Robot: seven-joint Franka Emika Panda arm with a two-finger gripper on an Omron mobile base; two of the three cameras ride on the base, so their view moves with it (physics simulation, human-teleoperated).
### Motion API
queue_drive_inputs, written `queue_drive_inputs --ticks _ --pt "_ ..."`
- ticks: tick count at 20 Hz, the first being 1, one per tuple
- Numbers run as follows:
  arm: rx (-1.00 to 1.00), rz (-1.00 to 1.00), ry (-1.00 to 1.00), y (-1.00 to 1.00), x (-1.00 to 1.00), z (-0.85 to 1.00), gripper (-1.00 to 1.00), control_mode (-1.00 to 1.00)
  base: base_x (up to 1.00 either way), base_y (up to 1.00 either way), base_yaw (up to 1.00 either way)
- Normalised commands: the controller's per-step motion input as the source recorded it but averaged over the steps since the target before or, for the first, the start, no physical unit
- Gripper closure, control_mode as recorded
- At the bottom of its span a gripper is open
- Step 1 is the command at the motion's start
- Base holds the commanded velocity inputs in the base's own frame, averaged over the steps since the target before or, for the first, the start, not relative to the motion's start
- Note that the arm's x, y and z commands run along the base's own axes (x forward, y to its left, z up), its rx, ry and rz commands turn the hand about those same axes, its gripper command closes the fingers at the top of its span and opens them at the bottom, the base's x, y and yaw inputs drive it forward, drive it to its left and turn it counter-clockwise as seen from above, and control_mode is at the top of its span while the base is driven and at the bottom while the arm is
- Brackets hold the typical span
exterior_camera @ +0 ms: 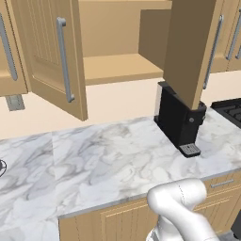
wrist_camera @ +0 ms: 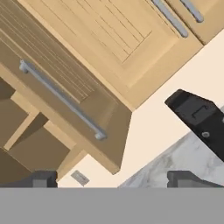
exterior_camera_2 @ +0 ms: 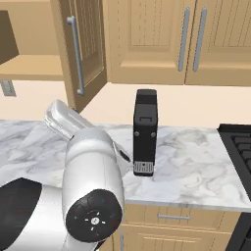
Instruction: Close all open cabinet doors.
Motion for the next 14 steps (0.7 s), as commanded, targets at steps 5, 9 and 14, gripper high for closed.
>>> queue_drive_inputs --ticks 5,9,14 --pt "0.03 0.15 0.00 0.23 0.66 0.00 -1.00 -1.00 0.00 0.00 0.00" --pt "0.00 0.15 -0.03 0.32 0.42 0.00 -1.00 -1.00 0.00 0.00 0.00" --pt "0.00 0.12 -0.05 0.24 0.34 0.04 -1.00 -1.00 0.00 0.00 0.00"
